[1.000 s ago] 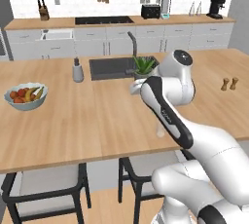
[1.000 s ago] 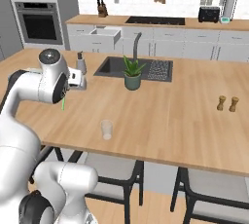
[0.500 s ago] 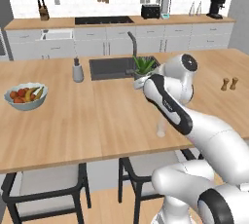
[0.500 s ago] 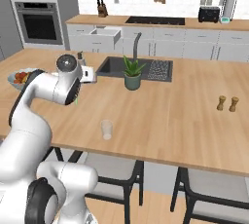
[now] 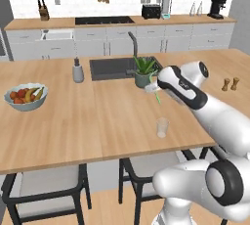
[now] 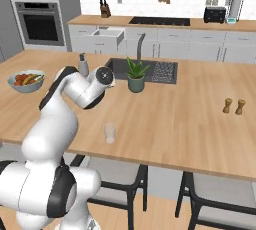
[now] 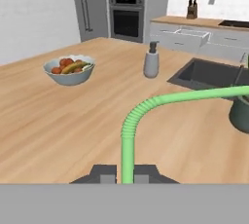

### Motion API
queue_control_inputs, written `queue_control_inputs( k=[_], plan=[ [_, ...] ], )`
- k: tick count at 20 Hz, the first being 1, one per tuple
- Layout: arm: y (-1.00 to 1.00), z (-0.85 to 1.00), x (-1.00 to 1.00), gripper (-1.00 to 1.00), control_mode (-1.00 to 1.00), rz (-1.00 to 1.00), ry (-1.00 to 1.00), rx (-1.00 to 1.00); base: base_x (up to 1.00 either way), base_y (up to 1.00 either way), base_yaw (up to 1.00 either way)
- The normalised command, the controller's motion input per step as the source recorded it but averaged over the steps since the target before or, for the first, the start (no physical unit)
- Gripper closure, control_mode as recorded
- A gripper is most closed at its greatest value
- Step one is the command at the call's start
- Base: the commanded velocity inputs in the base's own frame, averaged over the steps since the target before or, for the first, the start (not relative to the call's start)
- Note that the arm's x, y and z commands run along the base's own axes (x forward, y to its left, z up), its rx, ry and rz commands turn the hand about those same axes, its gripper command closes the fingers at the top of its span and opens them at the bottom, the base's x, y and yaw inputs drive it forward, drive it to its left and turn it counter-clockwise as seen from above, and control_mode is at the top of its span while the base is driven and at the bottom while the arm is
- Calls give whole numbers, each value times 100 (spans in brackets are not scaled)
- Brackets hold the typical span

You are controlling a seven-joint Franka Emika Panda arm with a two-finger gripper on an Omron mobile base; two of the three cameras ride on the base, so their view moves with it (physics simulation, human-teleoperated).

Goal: Take a straw from the drawer in front and place it inside the glass cup on the dining counter.

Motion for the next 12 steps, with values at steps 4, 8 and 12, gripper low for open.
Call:
queue_control_inputs(
  k=[4,8,12],
  plan=[
    [-37,-13,24,100,-100,27,0,2,0,0,0],
    [-35,-20,17,100,-100,27,0,2,0,0,0],
    [-7,-8,0,100,-100,16,3,3,0,0,0]
  ],
)
